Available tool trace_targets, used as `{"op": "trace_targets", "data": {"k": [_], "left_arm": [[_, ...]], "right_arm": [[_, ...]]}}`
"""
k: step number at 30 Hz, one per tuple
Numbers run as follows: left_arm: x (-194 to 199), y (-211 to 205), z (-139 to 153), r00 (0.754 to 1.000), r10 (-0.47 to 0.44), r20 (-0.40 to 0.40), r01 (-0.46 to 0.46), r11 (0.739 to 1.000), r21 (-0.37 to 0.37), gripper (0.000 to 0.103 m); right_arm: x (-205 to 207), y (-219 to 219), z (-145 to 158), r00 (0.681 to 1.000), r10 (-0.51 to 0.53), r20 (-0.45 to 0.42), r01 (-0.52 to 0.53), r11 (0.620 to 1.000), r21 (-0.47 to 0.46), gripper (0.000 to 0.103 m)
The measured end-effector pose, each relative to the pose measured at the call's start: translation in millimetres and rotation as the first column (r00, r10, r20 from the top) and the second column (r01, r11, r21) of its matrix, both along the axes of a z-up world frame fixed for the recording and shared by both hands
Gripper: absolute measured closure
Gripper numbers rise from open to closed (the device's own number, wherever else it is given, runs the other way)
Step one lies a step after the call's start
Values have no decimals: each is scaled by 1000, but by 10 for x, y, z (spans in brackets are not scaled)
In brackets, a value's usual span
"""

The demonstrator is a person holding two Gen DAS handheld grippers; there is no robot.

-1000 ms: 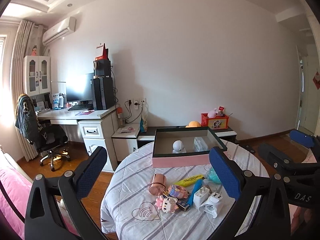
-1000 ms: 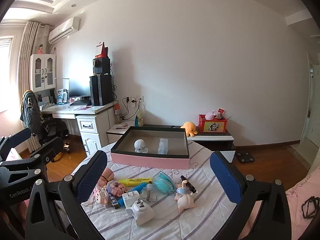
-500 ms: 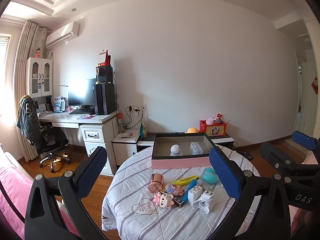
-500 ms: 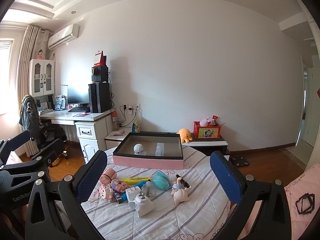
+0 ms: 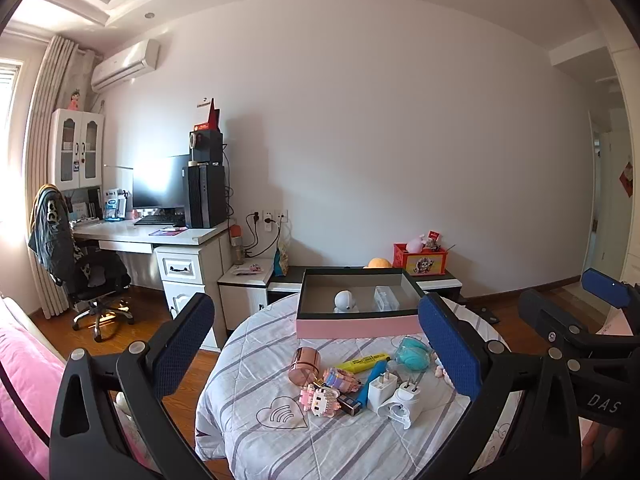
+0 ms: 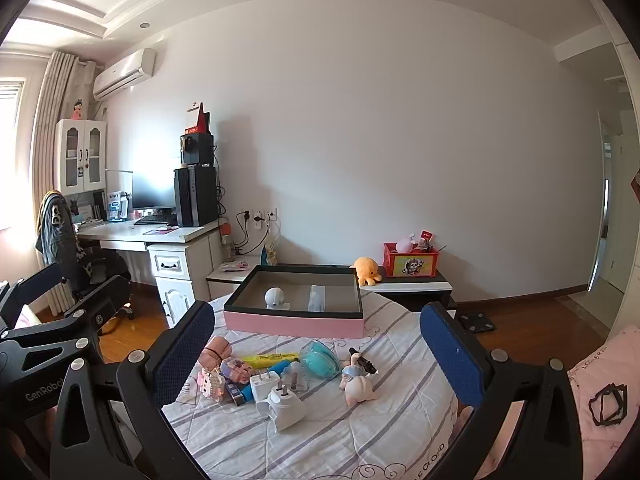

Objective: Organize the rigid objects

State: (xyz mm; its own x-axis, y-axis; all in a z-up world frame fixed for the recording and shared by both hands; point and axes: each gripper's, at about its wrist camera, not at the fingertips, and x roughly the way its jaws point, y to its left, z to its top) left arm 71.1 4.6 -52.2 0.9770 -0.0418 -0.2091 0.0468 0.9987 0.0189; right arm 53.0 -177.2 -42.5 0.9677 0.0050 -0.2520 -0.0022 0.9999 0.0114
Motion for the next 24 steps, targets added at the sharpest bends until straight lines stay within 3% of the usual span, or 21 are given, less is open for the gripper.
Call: {"op": "trace_targets", "data": {"k": [8,13,18,24], "left_arm": [[77,0,-36,1000,-8,-8,8,1000,0,0],[247,-4,-226,998,-18,-65,18,1000,7,0],[528,10,-630,984,-22,-175,26,999,24,0],[874,108,-1116,946,-10,-323,18,1000,22,0]], "right_arm": [[40,-11,-16,1000,5,-11,-5,1000,3,0],[150,-4,-143,999,11,-43,-11,1000,1,0],[401,-13,-486,991,22,-136,-22,1000,3,0],[799,10,-1026,960,58,-273,-53,998,25,0]]}}
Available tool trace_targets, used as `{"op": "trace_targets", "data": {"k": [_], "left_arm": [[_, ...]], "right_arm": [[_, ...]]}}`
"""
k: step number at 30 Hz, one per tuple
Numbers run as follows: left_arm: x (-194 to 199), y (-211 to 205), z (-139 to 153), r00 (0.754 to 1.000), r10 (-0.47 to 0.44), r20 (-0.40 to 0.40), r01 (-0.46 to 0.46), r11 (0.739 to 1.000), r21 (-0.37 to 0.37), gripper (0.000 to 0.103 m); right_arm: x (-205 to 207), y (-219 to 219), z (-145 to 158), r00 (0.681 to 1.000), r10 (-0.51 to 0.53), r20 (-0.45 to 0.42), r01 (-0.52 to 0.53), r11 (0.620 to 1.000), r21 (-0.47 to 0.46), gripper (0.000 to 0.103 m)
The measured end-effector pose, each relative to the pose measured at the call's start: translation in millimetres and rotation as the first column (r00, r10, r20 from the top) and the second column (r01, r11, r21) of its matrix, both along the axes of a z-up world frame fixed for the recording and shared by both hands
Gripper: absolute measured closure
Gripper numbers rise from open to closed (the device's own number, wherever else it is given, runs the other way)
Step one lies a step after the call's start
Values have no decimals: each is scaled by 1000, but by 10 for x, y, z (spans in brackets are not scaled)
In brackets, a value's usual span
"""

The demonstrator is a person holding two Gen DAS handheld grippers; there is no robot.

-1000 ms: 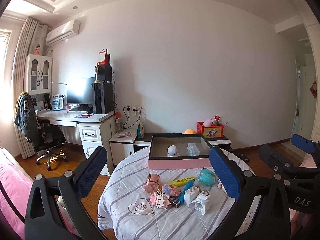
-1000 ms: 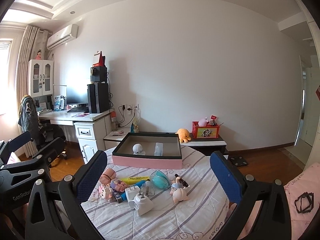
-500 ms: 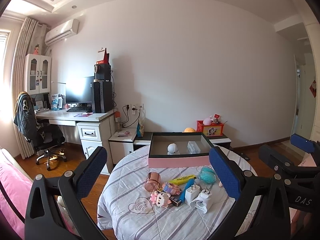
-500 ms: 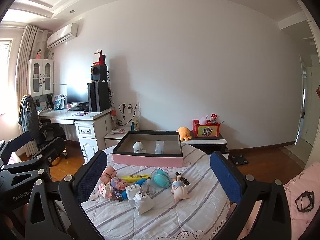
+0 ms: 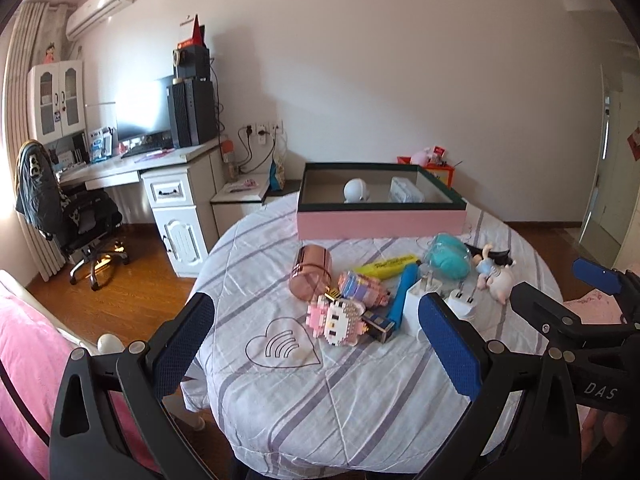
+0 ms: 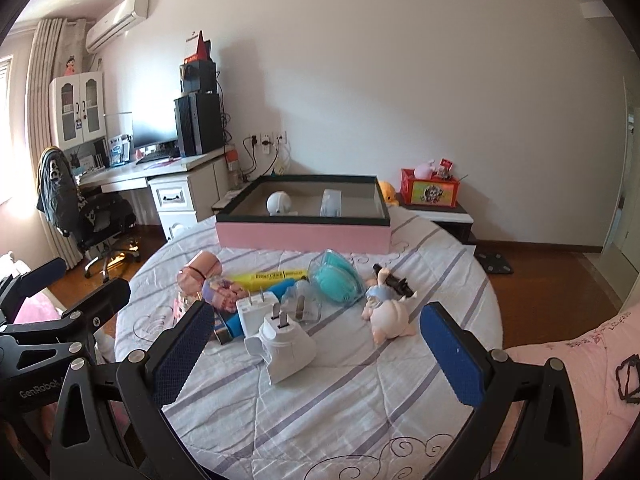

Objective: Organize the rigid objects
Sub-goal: 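Grasp the white plug charger with the right tool while the left tool grasps the rose-gold canister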

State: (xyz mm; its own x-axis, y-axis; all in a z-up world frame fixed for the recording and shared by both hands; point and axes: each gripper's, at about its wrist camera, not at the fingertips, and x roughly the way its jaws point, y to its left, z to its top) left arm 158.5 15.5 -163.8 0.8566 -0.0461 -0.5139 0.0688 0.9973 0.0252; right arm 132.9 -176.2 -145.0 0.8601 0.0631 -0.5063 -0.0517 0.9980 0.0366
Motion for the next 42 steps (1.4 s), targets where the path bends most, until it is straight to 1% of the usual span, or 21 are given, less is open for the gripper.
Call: {"op": "trace_targets", "data": {"k": [6,9,11,13,15,16,18,20,24,30,32,33,37,41,42], "left_arm": [[218,153,-262,996,31,-80,-32,999,-8,0],[303,208,-350,994,35,-105,-38,999,-20,0],[359,228,-393,992,34,-121,-37,999,-20,0],[400,247,-430,991,33,-131,-36,999,-22,0],[452,270,-453,989,33,-142,-38,999,-32,0],[481,275,-466,989,29,-148,-35,999,-39,0],[523,282,-491,987,20,-159,-28,998,-48,0],[566,282,-510,986,16,-169,-25,998,-50,0],[685,275,-506,985,17,-172,-26,998,-50,0],[964,229,-458,985,20,-170,-26,999,-35,0],[1087,213,-452,985,27,-170,-31,999,-17,0],[1161,213,-457,984,38,-176,-40,999,-7,0],[1434,249,-508,975,52,-216,-56,998,-10,0],[1664,168,-609,962,58,-267,-48,998,42,1],[1705,146,-639,959,51,-279,-39,998,49,3]], "right_arm": [[346,70,-406,993,59,-104,-59,998,6,1],[481,125,-561,986,86,-142,-85,996,8,10],[558,172,-652,982,96,-164,-97,995,1,14],[639,175,-735,975,112,-191,-111,994,12,31],[708,175,-789,970,131,-206,-129,991,25,36],[734,177,-814,967,142,-211,-140,990,25,43],[797,183,-885,958,163,-235,-160,987,30,51],[814,152,-921,955,186,-231,-180,983,44,52],[792,121,-875,958,201,-207,-195,980,47,52],[791,64,-649,974,180,-138,-180,984,16,52],[839,46,-569,978,171,-117,-172,985,2,52],[877,33,-531,979,171,-112,-172,985,1,52],[1025,-7,-407,982,167,-86,-167,986,-1,52],[1195,5,-360,982,170,-79,-170,985,1,52],[1230,10,-362,982,172,-81,-172,985,4,52]]}}
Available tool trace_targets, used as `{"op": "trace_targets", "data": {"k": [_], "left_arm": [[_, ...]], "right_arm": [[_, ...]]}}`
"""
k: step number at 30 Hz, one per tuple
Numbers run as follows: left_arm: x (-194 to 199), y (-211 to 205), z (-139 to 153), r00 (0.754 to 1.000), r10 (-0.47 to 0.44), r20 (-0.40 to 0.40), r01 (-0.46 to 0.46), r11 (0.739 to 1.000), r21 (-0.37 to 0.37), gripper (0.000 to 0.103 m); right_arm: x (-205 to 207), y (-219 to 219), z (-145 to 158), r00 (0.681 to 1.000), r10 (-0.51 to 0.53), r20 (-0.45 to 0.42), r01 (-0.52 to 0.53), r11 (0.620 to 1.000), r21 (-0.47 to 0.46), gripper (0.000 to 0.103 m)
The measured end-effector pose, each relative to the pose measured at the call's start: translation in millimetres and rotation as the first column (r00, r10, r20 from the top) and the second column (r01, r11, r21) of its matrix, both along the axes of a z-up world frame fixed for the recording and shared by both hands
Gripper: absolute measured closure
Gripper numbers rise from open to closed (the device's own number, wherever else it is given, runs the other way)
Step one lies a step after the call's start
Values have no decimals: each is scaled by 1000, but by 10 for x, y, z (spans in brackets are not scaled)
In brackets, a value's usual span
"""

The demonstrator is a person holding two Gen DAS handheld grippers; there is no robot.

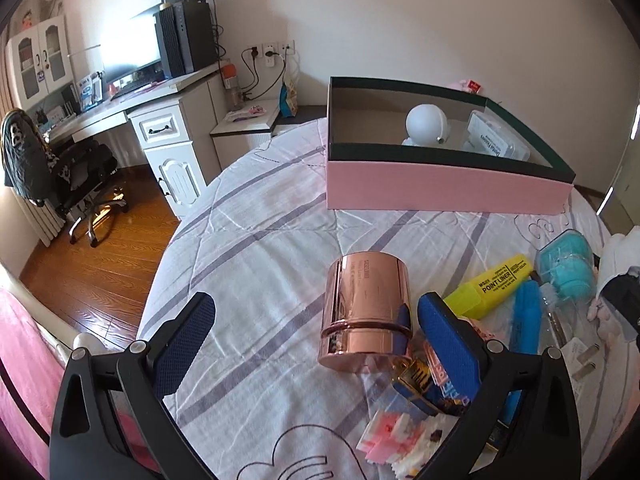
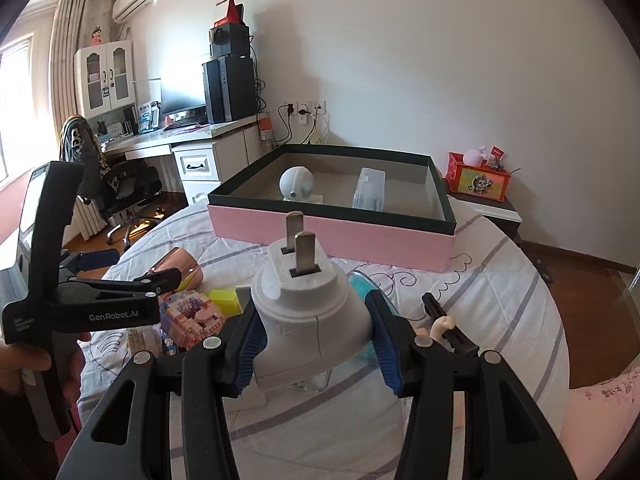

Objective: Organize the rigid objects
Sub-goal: 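Grasp the white plug charger with the right tool while the left tool grasps the rose-gold canister, then lower both held items into the pink box and open both tools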

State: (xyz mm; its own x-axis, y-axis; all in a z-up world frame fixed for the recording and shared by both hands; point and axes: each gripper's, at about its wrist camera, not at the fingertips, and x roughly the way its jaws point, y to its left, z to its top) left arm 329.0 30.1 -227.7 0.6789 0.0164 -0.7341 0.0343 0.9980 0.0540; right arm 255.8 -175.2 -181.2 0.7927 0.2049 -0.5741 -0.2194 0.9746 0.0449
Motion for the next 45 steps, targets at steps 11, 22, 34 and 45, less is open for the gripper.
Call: {"op": "trace_targets", "data": {"k": [11,22,34,45], "left_arm": [[44,-87,-29,996,-87,0,87,995,-46,53],[199,-332,695,971,-188,148,196,980,-40,56],[1314,-437,687,978,-188,90,192,981,-35,55],[1689,-492,254,982,-186,-29,185,982,-39,55]], "right_arm": [[260,-41,-46,1000,8,-23,-8,1000,16,52],[537,19,153,999,31,14,-31,999,-16,52],[1469,-335,219,997,-82,3,81,985,-153,52],[1996,-501,26,988,-124,-93,104,976,-190,52]]}}
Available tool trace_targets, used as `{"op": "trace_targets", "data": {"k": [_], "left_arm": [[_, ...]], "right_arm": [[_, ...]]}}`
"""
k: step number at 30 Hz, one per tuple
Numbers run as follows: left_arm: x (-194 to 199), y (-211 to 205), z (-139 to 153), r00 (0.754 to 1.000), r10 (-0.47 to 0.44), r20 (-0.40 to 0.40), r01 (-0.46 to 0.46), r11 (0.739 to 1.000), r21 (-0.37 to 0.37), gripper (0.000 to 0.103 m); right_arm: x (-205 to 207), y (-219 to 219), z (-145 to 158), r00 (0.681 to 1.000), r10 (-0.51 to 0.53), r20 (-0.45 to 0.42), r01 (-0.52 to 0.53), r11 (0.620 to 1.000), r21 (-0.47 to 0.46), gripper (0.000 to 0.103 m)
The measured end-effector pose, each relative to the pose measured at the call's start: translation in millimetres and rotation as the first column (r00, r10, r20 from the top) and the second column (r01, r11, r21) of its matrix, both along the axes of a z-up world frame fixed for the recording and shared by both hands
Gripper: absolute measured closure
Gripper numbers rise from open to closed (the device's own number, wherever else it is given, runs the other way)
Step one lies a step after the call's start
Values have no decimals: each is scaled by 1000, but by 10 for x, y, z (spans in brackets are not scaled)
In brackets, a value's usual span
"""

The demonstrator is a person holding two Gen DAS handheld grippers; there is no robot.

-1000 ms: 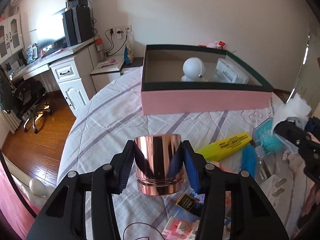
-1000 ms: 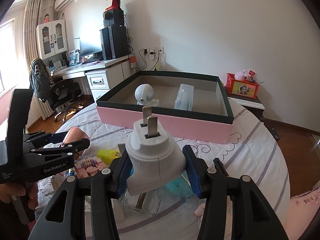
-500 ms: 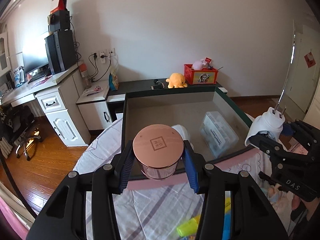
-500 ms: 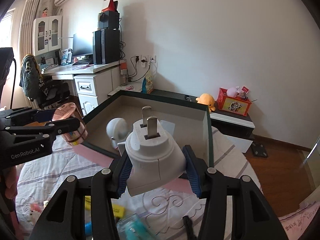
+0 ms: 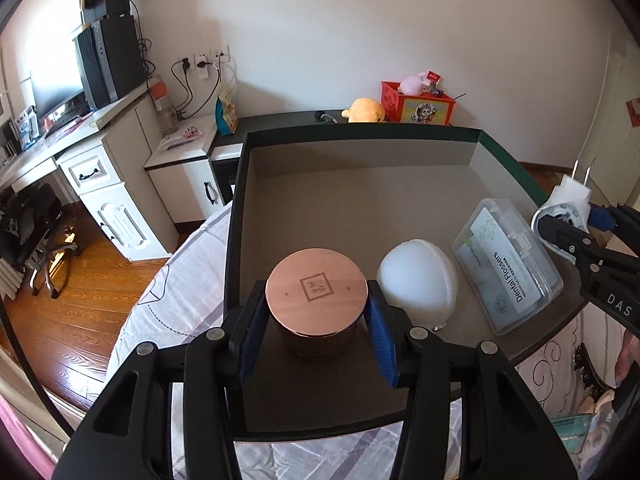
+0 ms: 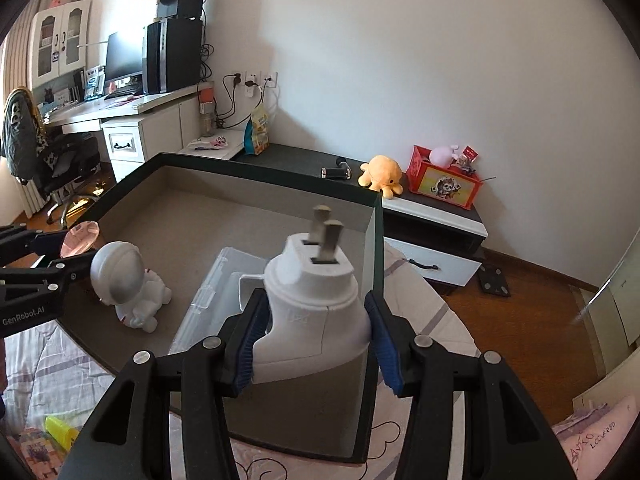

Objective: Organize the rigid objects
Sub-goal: 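Lower both held items into the pink box and open both tools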

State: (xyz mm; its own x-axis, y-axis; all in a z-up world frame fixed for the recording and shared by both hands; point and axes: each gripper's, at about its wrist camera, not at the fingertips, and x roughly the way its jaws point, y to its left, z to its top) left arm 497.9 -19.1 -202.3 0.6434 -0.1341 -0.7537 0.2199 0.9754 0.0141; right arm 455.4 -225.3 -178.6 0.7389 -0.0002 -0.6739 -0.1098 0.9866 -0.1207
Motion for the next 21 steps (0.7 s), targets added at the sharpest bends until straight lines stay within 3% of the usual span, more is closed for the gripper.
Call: {"op": "trace_targets", "data": {"k": [3,5,8,12,14,17,18,21], "left_arm": [[-36,-26,13,1000,-1,19,1,1000,12,52],[-69,-35,43,999,6,36,-7,1000,26,37],[-134,-11,104,999,-3,49,2,1000,5,29],[-348,16,271,994,21,110,-23,1000,20,10],[-509,49,397,988,29,150,-32,999,21,10],[-827,114,628,975,48,217,-50,999,1,2],[-963,137,703,967,59,247,-60,998,-6,0],[-1416,205,915,936,95,339,-92,995,-25,0]], "right_arm": [[64,-67,-86,999,-3,-44,5,999,36,54],[73,-58,-134,998,16,-59,-13,999,50,54],[91,-11,-171,997,23,-79,-20,999,33,54],[-28,-25,-41,999,17,-44,-15,998,58,54],[-167,-21,103,1000,13,-2,-12,998,69,53],[-445,5,346,998,11,59,-16,996,89,37],[-567,18,433,997,2,83,-9,996,90,22],[-998,79,693,986,-2,167,-18,993,117,19]]}}
